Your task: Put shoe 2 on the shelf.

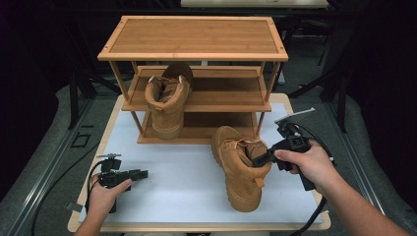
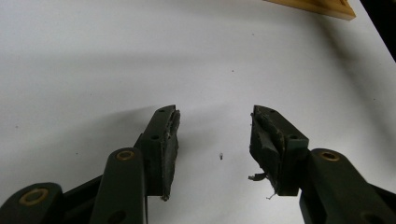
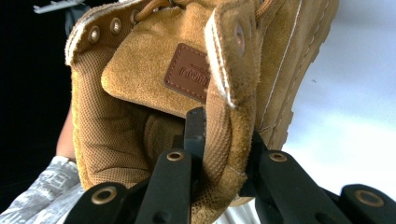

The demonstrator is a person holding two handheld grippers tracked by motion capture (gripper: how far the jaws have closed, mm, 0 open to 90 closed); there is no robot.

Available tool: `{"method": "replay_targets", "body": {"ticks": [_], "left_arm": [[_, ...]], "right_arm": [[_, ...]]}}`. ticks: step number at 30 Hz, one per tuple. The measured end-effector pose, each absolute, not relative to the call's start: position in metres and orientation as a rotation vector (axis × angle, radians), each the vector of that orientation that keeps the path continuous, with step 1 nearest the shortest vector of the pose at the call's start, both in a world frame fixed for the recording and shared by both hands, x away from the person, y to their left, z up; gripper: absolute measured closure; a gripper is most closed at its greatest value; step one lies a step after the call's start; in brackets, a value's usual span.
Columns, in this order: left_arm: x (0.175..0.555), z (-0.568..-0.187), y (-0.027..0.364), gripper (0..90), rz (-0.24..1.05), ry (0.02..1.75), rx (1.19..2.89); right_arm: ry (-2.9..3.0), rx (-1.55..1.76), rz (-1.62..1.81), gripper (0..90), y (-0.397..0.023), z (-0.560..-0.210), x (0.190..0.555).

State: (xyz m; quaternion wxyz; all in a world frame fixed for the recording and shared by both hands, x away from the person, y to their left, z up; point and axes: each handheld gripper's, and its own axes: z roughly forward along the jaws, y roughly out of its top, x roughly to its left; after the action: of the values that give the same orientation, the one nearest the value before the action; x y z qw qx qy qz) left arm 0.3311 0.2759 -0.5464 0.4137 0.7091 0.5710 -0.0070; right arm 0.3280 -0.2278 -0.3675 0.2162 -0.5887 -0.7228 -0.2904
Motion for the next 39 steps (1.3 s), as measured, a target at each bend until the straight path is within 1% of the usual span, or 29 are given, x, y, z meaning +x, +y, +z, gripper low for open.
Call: {"method": "replay_targets", "body": {"ticks": [9,15,26,39], "left_arm": [[0.331,-0.546,0.277,51.0,-0.018,1.438,1.774],[0.331,-0.546,0.277,51.0,-0.017,1.437,1.776],[0.331,-0.547,0.277,51.0,-0.022,1.439,1.774],[0.331,-0.547,0.276,51.0,-0.021,1.437,1.780]], "right_arm": [[-2.008,-1.613,-0.919,79.8,-0.227,-0.336,0.323],[-2.041,-1.572,-0.938,79.9,-0.228,-0.322,0.321],[-2.027,-1.578,-1.004,80.2,-0.233,-0.308,0.318],[-2.023,-1.589,-1.066,80.2,-0.241,-0.282,0.311]]}}
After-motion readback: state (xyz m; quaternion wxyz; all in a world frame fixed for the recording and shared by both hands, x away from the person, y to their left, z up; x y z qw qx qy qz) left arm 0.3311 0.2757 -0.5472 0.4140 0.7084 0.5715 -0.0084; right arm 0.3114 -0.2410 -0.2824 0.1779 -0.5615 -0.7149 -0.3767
